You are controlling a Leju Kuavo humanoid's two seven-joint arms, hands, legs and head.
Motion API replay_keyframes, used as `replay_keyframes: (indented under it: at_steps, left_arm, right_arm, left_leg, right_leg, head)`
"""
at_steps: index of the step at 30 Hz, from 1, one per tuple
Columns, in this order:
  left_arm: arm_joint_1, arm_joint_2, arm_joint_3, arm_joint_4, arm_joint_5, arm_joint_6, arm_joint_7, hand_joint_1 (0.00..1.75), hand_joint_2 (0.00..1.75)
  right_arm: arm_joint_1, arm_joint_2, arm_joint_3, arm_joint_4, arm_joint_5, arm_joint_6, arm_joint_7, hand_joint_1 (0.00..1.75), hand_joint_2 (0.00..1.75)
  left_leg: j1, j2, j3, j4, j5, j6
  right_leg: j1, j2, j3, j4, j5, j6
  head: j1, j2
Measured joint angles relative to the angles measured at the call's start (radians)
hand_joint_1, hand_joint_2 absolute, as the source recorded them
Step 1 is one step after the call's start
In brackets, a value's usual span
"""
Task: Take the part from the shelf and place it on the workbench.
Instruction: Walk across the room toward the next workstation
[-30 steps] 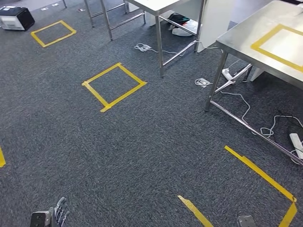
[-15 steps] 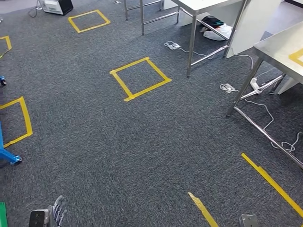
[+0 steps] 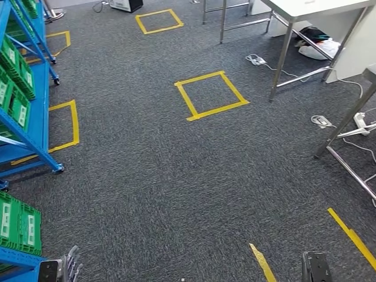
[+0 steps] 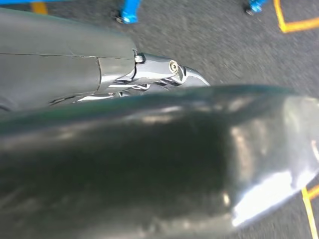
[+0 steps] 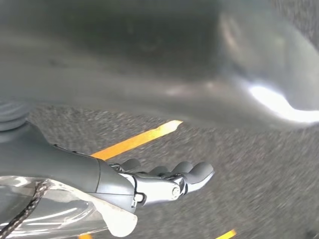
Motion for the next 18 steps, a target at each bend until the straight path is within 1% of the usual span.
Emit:
replay_keyframes:
  at_steps: [1, 2, 3, 4, 5, 6, 7, 8, 9, 10, 11, 12, 13, 14, 15, 16, 17, 18]
  left_arm:
    - [0.001, 0.002, -0.002, 0.000, 0.000, 0.004, 0.000, 0.00, 0.00]
    - [0.002, 0.004, -0.004, -0.001, 0.000, 0.009, 0.000, 0.00, 0.00]
    - [0.001, 0.006, -0.007, -0.001, -0.001, 0.014, 0.001, 0.00, 0.00]
    - [0.000, 0.007, -0.010, -0.002, -0.002, 0.019, 0.001, 0.00, 0.00]
    - [0.000, 0.009, -0.013, -0.003, -0.002, 0.023, 0.001, 0.00, 0.00]
    - [0.000, 0.011, -0.016, -0.004, -0.003, 0.026, 0.001, 0.00, 0.00]
    - [0.001, 0.014, -0.018, -0.005, -0.003, 0.029, 0.002, 0.00, 0.00]
    - [0.002, 0.016, -0.020, -0.006, -0.004, 0.031, 0.002, 0.00, 0.00]
    - [0.003, 0.017, -0.022, -0.007, -0.004, 0.033, 0.002, 0.00, 0.00]
    - [0.001, 0.019, -0.024, -0.009, -0.004, 0.034, 0.002, 0.00, 0.00]
    - [-0.001, 0.020, -0.027, -0.010, -0.004, 0.035, 0.002, 0.00, 0.00]
    - [-0.004, 0.022, -0.030, -0.011, -0.004, 0.038, 0.001, 0.00, 0.00]
    - [-0.006, 0.023, -0.033, -0.011, -0.004, 0.040, 0.001, 0.00, 0.00]
    - [-0.006, 0.025, -0.036, -0.011, -0.004, 0.042, 0.000, 0.00, 0.00]
    - [-0.005, 0.027, -0.039, -0.011, -0.003, 0.044, -0.001, 0.00, 0.00]
    - [-0.005, 0.028, -0.043, -0.011, -0.002, 0.045, -0.003, 0.00, 0.00]
    - [-0.005, 0.029, -0.046, -0.011, -0.002, 0.045, -0.004, 0.00, 0.00]
    - [-0.006, 0.030, -0.049, -0.011, -0.001, 0.046, -0.004, 0.00, 0.00]
  right_arm:
    - [0.000, -0.007, 0.012, -0.001, -0.008, -0.009, 0.000, 0.00, 0.00]
    - [0.001, -0.015, 0.025, -0.002, -0.019, -0.020, 0.000, 0.00, 0.00]
    - [0.001, -0.025, 0.038, -0.004, -0.030, -0.034, 0.000, 0.00, 0.00]
    - [0.002, -0.034, 0.051, -0.006, -0.043, -0.048, 0.000, 0.00, 0.00]
    - [0.002, -0.044, 0.065, -0.009, -0.053, -0.061, 0.000, 0.00, 0.00]
    - [0.002, -0.054, 0.078, -0.011, -0.062, -0.072, 0.000, 0.00, 0.00]
    - [0.000, -0.062, 0.091, -0.012, -0.068, -0.080, 0.000, 0.00, 0.00]
    - [-0.002, -0.068, 0.102, -0.014, -0.071, -0.085, 0.000, 0.00, 0.00]
    - [-0.003, -0.074, 0.113, -0.016, -0.074, -0.089, 0.000, 0.00, 0.00]
    - [-0.003, -0.079, 0.122, -0.016, -0.078, -0.094, 0.000, 0.00, 0.00]
    - [-0.001, -0.085, 0.130, -0.017, -0.083, -0.100, 0.000, 0.00, 0.00]
    - [0.002, -0.091, 0.138, -0.017, -0.090, -0.108, 0.000, 0.00, 0.00]
    - [0.005, -0.099, 0.145, -0.017, -0.098, -0.118, 0.001, 0.00, 0.00]
    - [0.008, -0.106, 0.152, -0.017, -0.106, -0.129, 0.001, 0.00, 0.00]
    - [0.009, -0.114, 0.160, -0.017, -0.113, -0.138, 0.001, 0.00, 0.00]
    - [0.009, -0.120, 0.168, -0.017, -0.119, -0.146, 0.002, 0.00, 0.00]
    - [0.009, -0.126, 0.176, -0.017, -0.123, -0.152, 0.002, 0.00, 0.00]
    - [0.009, -0.132, 0.181, -0.017, -0.126, -0.154, 0.002, 0.00, 0.00]
  left_leg:
    - [0.008, 0.008, 0.033, -0.052, 0.030, -0.006]
    - [0.015, 0.024, 0.076, -0.125, 0.062, -0.013]
    - [0.014, 0.043, 0.116, -0.193, 0.083, -0.015]
    - [0.011, 0.060, 0.141, -0.240, 0.093, -0.013]
    - [0.006, 0.070, 0.153, -0.265, 0.090, -0.006]
    - [-0.001, 0.069, 0.152, -0.270, 0.083, 0.004]
    - [-0.003, 0.060, 0.148, -0.272, 0.081, 0.015]
    - [-0.004, 0.050, 0.146, -0.275, 0.081, 0.024]
    - [-0.005, 0.041, 0.143, -0.277, 0.082, 0.032]
    - [-0.006, 0.031, 0.143, -0.280, 0.085, 0.040]
    - [-0.008, 0.020, 0.142, -0.281, 0.086, 0.047]
    - [-0.013, 0.008, 0.141, -0.281, 0.086, 0.053]
    - [-0.018, -0.006, 0.141, -0.281, 0.086, 0.057]
    - [-0.023, -0.019, 0.143, -0.281, 0.085, 0.059]
    - [-0.028, -0.033, 0.146, -0.281, 0.084, 0.062]
    - [-0.032, -0.047, 0.150, -0.281, 0.083, 0.064]
    - [-0.034, -0.061, 0.154, -0.280, 0.081, 0.065]
    - [-0.036, -0.074, 0.156, -0.280, 0.080, 0.065]
  right_leg:
    - [-0.002, -0.013, 0.002, 0.001, -0.002, 0.005]
    - [-0.004, -0.026, 0.005, 0.002, -0.005, 0.011]
    - [-0.005, -0.037, 0.008, 0.003, -0.009, 0.019]
    - [-0.006, -0.048, 0.012, 0.005, -0.013, 0.027]
    - [-0.005, -0.058, 0.014, 0.007, -0.016, 0.034]
    - [-0.005, -0.067, 0.018, 0.007, -0.017, 0.041]
    - [-0.007, -0.076, 0.022, 0.007, -0.019, 0.049]
    - [-0.010, -0.069, 0.023, 0.010, -0.025, 0.056]
    - [-0.012, -0.048, 0.016, 0.027, -0.040, 0.059]
    - [-0.014, -0.018, -0.006, 0.066, -0.064, 0.060]
    - [-0.013, 0.016, -0.041, 0.132, -0.095, 0.057]
    - [-0.011, 0.039, -0.086, 0.213, -0.126, 0.052]
    - [-0.008, 0.050, -0.131, 0.287, -0.145, 0.047]
    - [-0.005, 0.055, -0.164, 0.332, -0.144, 0.042]
    - [0.000, 0.058, -0.180, 0.336, -0.122, 0.035]
    - [0.005, 0.064, -0.174, 0.295, -0.079, 0.027]
    - [0.011, 0.080, -0.155, 0.228, -0.029, 0.019]
    - [0.013, 0.109, -0.133, 0.162, 0.009, 0.011]
  head:
    - [0.000, 0.000]
    - [0.000, 0.000]
    - [-0.001, 0.000]
    - [-0.002, 0.000]
    - [-0.002, 0.000]
    - [-0.002, 0.000]
    - [-0.001, 0.000]
    - [0.000, 0.000]
    - [0.002, 0.000]
    - [0.005, 0.000]
    - [0.009, 0.000]
    - [0.011, 0.000]
    - [0.012, 0.000]
    - [0.012, 0.000]
    - [0.012, 0.000]
    - [0.012, 0.000]
    - [0.012, 0.000]
    - [0.012, 0.000]
